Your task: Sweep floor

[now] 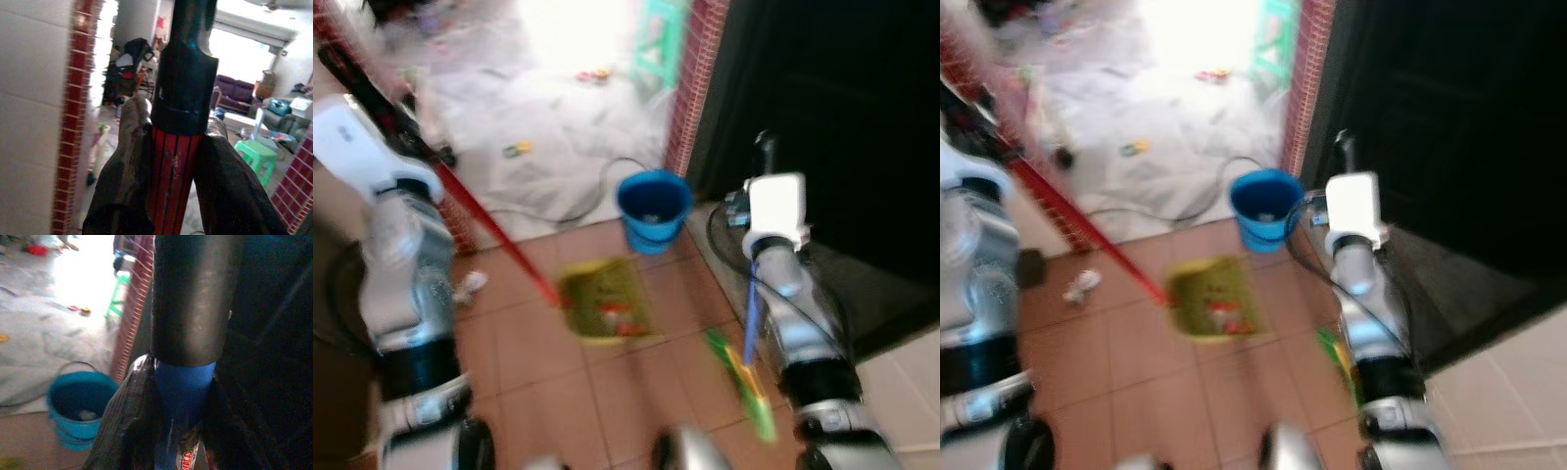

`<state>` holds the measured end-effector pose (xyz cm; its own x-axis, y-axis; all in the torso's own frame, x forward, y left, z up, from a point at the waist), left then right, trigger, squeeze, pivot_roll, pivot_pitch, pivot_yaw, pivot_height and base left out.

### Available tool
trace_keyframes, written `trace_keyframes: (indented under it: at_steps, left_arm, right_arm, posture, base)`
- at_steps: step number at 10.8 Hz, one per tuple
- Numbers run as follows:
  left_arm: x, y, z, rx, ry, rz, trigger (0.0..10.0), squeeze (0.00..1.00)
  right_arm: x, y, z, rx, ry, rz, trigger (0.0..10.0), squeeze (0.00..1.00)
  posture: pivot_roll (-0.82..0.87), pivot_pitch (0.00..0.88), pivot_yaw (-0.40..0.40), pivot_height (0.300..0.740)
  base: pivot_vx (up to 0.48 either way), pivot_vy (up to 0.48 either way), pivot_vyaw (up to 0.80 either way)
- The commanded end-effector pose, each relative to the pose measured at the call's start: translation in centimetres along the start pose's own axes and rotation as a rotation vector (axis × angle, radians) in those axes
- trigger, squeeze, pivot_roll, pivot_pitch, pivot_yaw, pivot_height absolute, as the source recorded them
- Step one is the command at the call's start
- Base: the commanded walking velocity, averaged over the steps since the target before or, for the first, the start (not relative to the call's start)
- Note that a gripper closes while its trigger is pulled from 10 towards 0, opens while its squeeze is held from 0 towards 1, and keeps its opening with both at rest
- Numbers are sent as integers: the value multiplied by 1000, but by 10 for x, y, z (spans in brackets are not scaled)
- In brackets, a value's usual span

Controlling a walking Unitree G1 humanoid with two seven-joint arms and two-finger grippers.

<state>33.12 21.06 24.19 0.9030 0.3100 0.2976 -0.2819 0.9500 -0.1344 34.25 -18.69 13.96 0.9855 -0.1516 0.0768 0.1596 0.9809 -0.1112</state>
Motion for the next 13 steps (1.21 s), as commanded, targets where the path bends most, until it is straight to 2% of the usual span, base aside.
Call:
trace_keyframes:
  at_steps: [1,8,10,11,13]
  left_arm:
    - [5,-2,25,-88,-102,-4,10000,0]
    - [12,-1,29,-104,-125,10,10000,0]
    - [15,2,29,-91,-129,29,10000,0]
    - [15,0,36,-28,-173,11,10000,0]
    - [16,-3,37,-38,-174,4,10000,0]
  right_arm:
    - [3,6,14,-31,-58,19,10000,0]
    - [0,10,7,-43,-45,39,10000,0]
    - [-1,10,5,-41,-36,45,10000,0]
    - [-2,11,3,-42,-29,49,10000,0]
    - [-2,16,3,-30,-29,72,10000,0]
  posture:
    - [-80,83,23,740]
    - [-78,80,24,740]
    - [-80,86,19,740]
    - [-80,85,15,740]
    - [-76,82,12,740]
  base:
    - [469,0,0]
    - [468,0,0]
    - [469,0,0]
    - [469,0,0]
    - [467,0,0]
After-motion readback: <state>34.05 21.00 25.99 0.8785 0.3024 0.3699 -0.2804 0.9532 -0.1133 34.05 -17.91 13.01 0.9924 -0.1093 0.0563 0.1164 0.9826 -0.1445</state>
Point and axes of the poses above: a point about 5 cm out from each wrist's last joint towards the gripper, its own x axis pointing out of the wrist towards the gripper, its own z axis along the axis of the wrist's last joint, y = z × x, the point moved 1 cm from there along x, pointing out of the wrist towards the gripper, and after that the axes turned 11 degrees about x, right-handed, at the moved point
